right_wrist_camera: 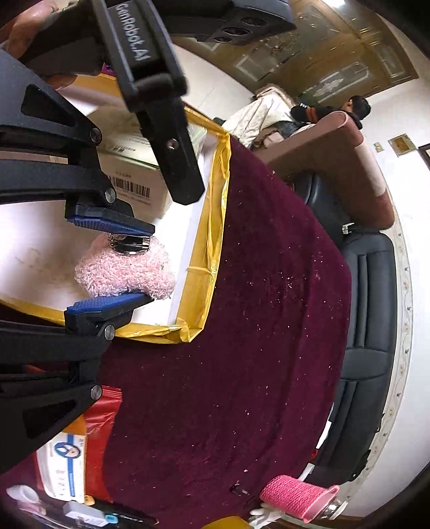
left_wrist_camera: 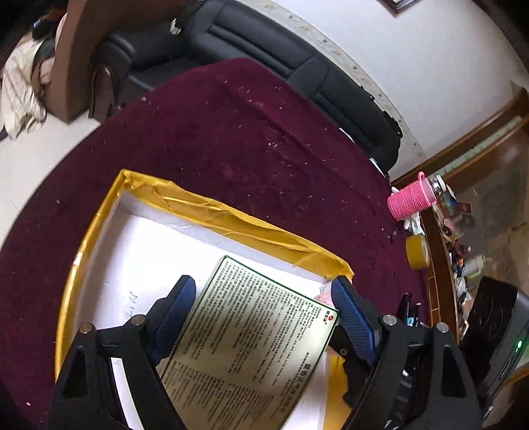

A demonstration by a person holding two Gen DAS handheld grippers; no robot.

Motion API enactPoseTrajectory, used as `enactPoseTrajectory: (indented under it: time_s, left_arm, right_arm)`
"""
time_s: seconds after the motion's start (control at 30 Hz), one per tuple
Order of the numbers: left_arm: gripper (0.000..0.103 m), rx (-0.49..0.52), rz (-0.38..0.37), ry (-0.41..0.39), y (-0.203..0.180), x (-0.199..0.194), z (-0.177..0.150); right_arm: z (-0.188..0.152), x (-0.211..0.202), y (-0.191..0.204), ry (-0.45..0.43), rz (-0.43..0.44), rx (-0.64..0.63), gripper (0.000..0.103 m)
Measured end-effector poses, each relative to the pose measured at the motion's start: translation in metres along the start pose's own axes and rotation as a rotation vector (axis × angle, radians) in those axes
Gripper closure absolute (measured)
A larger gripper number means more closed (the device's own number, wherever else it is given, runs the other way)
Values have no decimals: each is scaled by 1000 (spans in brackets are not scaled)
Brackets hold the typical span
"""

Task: Organize objects
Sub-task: 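Carry the leaflet into the tray with the left tool while the right tool places the pink keychain there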

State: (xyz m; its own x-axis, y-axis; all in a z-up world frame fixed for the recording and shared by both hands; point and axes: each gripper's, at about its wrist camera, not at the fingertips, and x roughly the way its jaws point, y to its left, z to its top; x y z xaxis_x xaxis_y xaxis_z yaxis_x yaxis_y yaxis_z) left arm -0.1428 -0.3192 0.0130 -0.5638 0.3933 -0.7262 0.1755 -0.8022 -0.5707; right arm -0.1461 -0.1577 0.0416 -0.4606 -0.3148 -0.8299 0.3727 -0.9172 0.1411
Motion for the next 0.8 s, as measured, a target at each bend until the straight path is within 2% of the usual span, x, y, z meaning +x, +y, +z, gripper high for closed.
enactPoseTrajectory:
  time_s: [0.2,0.27,0.33,0.47,0.53,0.67,0.8]
  left_arm:
    - [19,-47,-31,16,2,10,-2]
    - [19,-53,-41,5,2,8,-1]
    - [17,-62,-56,-18,1,2,1]
    - [16,-62,-76,-42,-2,-15,2]
    - [12,-44,-84,-72,-4,-30,1]
    - [11,-37,-108,-107,-4,-53,-3]
    - [10,-59,-105,-56,6,-81,-35]
  right_arm:
    - [2,8,2,2,-51,-35,63]
    - [2,7,3,-8,-76,-49,56]
    - [4,-1,2,-36,-88,-51,41]
    - [9,-22,-2,-98,-91,-39,28]
    - [8,-37,-6,-135,-84,-24,21]
    - [-1,-61,-13,-169,-52,7,18]
    - [-21,-89,-21,-172,6,24,18]
